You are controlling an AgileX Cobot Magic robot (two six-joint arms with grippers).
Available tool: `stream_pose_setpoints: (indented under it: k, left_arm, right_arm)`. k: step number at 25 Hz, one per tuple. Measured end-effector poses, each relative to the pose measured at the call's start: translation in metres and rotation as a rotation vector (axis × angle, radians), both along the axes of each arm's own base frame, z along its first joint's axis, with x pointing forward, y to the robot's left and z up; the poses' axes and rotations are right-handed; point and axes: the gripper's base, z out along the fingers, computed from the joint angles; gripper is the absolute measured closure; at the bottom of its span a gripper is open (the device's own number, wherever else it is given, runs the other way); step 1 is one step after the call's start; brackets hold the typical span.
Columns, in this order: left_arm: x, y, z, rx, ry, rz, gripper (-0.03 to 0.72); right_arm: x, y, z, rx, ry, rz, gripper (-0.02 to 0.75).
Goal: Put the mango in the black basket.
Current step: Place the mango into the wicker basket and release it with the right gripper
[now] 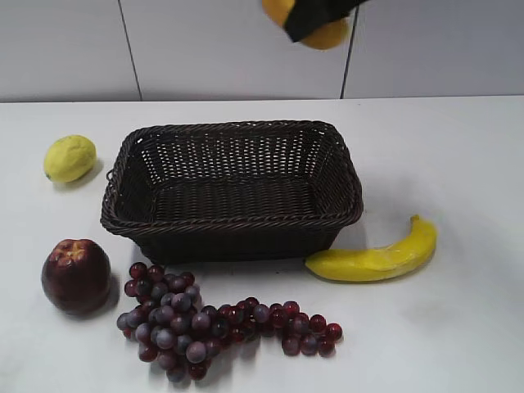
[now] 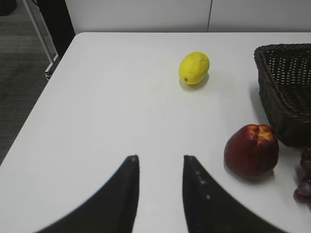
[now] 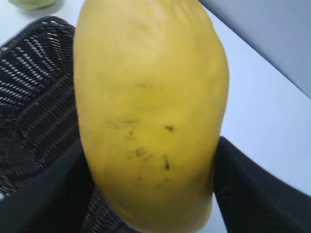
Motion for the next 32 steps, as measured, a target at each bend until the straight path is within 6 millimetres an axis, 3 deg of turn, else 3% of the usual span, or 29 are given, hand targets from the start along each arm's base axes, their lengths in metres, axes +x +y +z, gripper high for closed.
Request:
stream_pose_setpoints:
  k: [4, 8, 13, 20, 29, 32]
  left_arm:
    - [0.000, 0.000, 0.000, 0.000, 0.000, 0.000, 0.448]
    - [0.000, 0.000, 0.000, 0.000, 0.000, 0.000, 0.448]
    - [0.000, 0.000, 0.000, 0.001, 0.000, 0.000, 0.448]
    - [0.000, 0.000, 0.000, 0.001, 0.000, 0.000, 0.448]
    - [0.000, 0.000, 0.000, 0.001, 0.000, 0.000, 0.448]
    - [0.000, 0.000, 0.000, 0.001, 0.000, 0.000, 0.448]
  right_arm:
    - [-0.021, 0.049, -0.008, -0.047, -0.043, 0.120, 0.205]
    - [-0.026, 0.077, -0.039, -0.193, -0.075, 0.285, 0.205]
    - [-0.026, 0.098, -0.098, -0.411, -0.061, 0.603, 0.205]
    - [-0.017, 0.101, -0.171, -0.552, 0.058, 0.710, 0.205]
    - [-0.015, 0.102, -0.180, -0.549, 0.071, 0.690, 0.203]
    - [-0.016, 0.101, -0.172, -0.536, 0.076, 0.653, 0.109]
